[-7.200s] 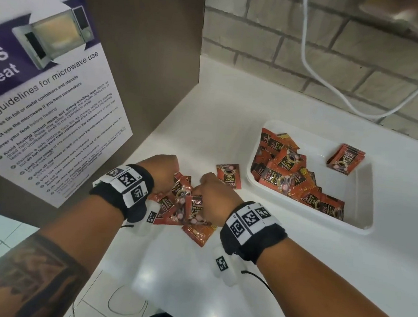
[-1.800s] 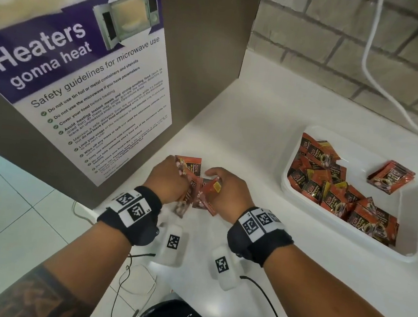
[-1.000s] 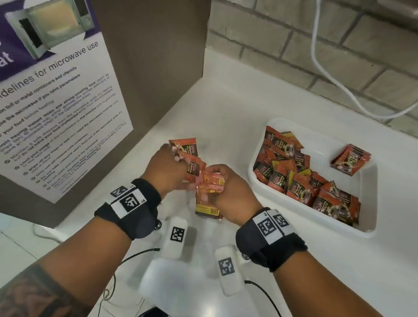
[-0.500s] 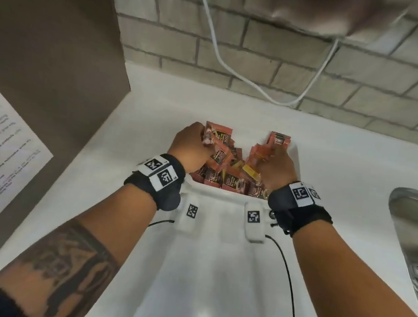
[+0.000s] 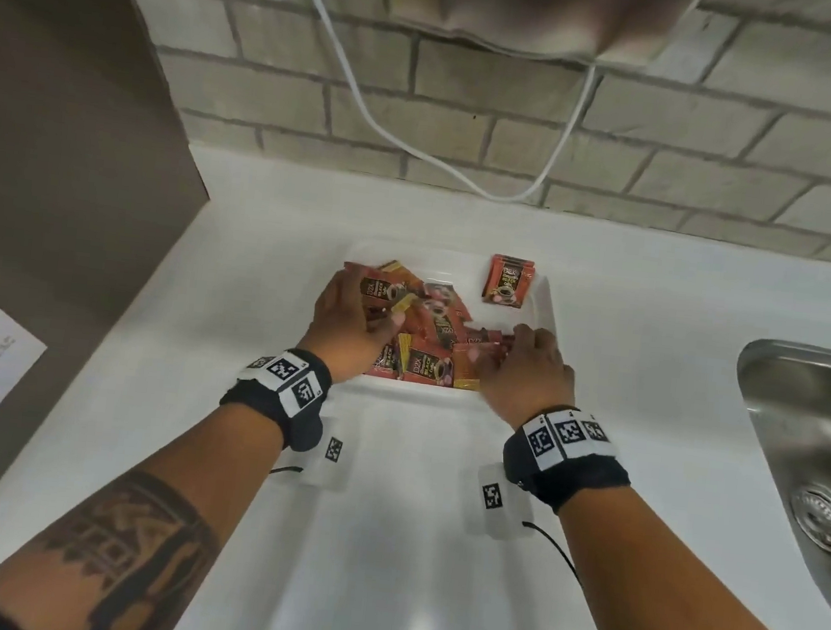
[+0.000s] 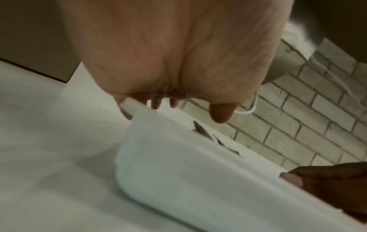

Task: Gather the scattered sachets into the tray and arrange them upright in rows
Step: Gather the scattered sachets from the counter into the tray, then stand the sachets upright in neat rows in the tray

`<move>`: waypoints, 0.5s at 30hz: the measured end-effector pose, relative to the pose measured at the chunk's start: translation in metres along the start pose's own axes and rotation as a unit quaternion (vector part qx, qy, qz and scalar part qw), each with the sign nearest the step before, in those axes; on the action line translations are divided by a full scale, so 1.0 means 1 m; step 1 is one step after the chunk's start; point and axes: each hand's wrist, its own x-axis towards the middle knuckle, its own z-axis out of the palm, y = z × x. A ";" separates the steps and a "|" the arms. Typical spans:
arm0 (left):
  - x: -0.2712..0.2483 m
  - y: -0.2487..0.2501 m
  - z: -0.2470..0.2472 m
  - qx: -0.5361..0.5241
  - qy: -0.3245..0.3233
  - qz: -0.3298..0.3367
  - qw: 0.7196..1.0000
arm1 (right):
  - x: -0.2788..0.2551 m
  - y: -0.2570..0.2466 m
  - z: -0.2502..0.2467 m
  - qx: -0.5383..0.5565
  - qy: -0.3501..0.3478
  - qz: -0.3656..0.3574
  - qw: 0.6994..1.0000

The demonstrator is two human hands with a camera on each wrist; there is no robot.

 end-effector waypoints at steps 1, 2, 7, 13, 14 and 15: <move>-0.001 -0.004 0.002 0.002 0.002 0.011 1.000 | -0.002 0.002 0.003 -0.011 0.004 -0.002 1.000; -0.002 -0.007 0.004 0.006 0.008 0.022 1.000 | -0.004 0.003 0.006 -0.016 0.008 -0.003 1.000; -0.009 -0.029 0.012 0.037 0.044 0.060 0.997 | -0.016 -0.002 0.021 -0.006 0.040 -0.004 0.999; -0.036 -0.050 0.016 0.025 0.066 0.110 0.991 | -0.036 0.003 0.029 -0.013 0.063 -0.034 0.997; -0.042 -0.053 0.016 0.013 0.065 0.110 0.992 | -0.040 0.004 0.031 -0.015 0.059 -0.038 0.997; -0.049 -0.056 0.016 0.001 0.064 0.110 0.992 | -0.043 0.005 0.033 -0.017 0.056 -0.042 0.997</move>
